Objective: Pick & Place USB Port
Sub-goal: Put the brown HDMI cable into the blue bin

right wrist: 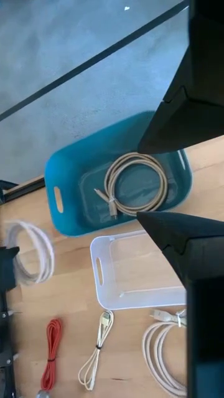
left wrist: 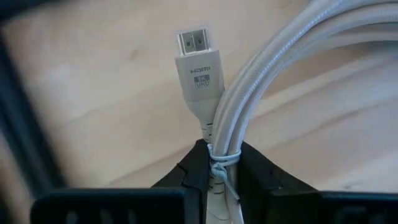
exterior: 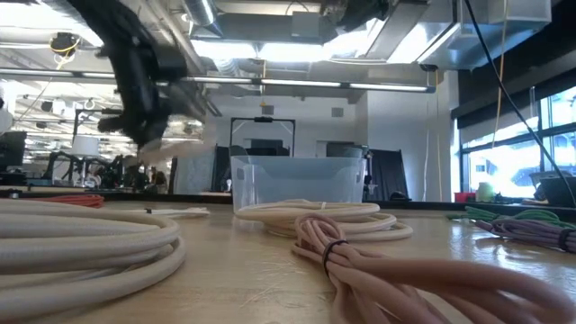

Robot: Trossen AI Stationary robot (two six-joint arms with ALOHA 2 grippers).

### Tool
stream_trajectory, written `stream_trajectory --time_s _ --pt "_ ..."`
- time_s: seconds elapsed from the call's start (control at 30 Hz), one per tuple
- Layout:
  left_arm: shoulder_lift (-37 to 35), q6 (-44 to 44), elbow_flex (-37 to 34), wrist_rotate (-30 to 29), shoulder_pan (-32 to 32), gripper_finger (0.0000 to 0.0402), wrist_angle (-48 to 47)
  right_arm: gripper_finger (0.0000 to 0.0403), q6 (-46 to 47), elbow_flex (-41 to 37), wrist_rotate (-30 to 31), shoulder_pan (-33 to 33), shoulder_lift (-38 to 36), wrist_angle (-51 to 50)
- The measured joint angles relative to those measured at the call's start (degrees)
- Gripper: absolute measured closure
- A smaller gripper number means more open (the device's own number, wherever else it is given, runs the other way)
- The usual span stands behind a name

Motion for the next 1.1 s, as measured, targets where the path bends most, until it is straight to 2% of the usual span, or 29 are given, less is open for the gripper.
stream_trajectory --time_s 0.07,0.2,0.27,0.33,0.47,0.7,0.93,1.1 --pt "-5.5 -2.7 0.0 6.0 -0.5 0.0358 6.0 0.0240 0.0 0.0 0.0 0.0 0.0 0.0" --pt "-13.1 -7.4 0.1 16.0 -1.7 0.0358 27.8 0.0240 -0.8 0.0 0.0 0.0 0.0 -0.3" --pt "-13.9 -7.8 1.3 18.2 -2.4 0.0358 36.3 0.0240 -1.6 0.0 0.0 0.0 0.0 -0.8" --pt "-12.7 -5.2 4.9 18.9 -3.5 0.0358 37.6 0.0240 -1.6 0.0 0.0 0.0 0.0 -0.9" --pt "-5.1 3.3 14.8 18.8 -6.1 0.0358 31.1 0.0240 -1.6 0.0 0.0 -0.4 0.0 -0.9" --pt "14.6 17.9 36.0 17.8 -8.7 0.0358 14.0 0.0240 -0.1 0.0 0.2 -0.7 0.0 -3.2" --pt "31.4 27.8 52.2 8.3 -10.8 0.0358 -2.9 0.0240 0.4 0.0 0.2 -0.7 0.0 -4.8" --pt "39.4 29.3 57.7 3.3 -11.6 0.0358 -6.2 0.0240 0.2 0.0 3.1 -0.7 0.0 -4.8"
